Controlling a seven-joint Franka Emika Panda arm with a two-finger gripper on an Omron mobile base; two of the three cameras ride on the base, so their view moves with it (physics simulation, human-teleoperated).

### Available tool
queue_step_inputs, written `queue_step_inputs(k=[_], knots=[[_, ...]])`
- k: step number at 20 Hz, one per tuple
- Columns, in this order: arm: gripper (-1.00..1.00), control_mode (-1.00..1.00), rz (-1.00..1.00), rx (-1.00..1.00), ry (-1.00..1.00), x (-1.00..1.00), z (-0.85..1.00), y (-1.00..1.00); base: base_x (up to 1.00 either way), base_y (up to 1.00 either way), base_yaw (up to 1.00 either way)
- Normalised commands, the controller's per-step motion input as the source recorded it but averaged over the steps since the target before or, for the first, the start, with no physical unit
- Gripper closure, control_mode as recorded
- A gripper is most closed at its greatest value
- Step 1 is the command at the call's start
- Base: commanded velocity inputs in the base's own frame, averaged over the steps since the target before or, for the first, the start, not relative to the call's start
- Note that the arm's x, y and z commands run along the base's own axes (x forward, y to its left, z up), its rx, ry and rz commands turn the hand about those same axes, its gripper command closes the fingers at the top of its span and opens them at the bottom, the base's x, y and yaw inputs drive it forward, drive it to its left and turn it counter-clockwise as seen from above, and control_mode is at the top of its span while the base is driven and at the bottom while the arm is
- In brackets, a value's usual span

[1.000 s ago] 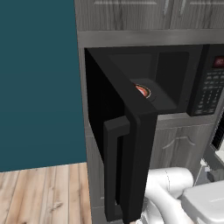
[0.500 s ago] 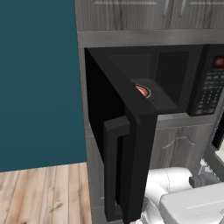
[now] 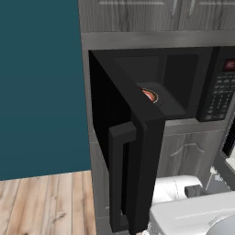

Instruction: Transport the steak from the fridge to the microwave and turn on the microwave.

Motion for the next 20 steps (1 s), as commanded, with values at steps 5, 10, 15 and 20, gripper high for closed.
queue_step_inputs(k=[5, 10, 15, 20], knots=[[1.00, -1.00, -0.04, 0.00, 0.00, 0.14, -0.12, 0.18, 0.00, 0.00, 0.00], [1.00, -1.00, -0.04, -0.02, 0.00, 0.08, -0.17, 0.23, 0.00, 0.00, 0.00], [1.00, -1.00, -0.04, -0.02, 0.00, 0.08, -0.19, 0.25, 0.00, 0.00, 0.00], [1.00, -1.00, -0.04, -0.02, 0.00, 0.14, -0.18, 0.26, 0.00, 0.00, 0.00]])
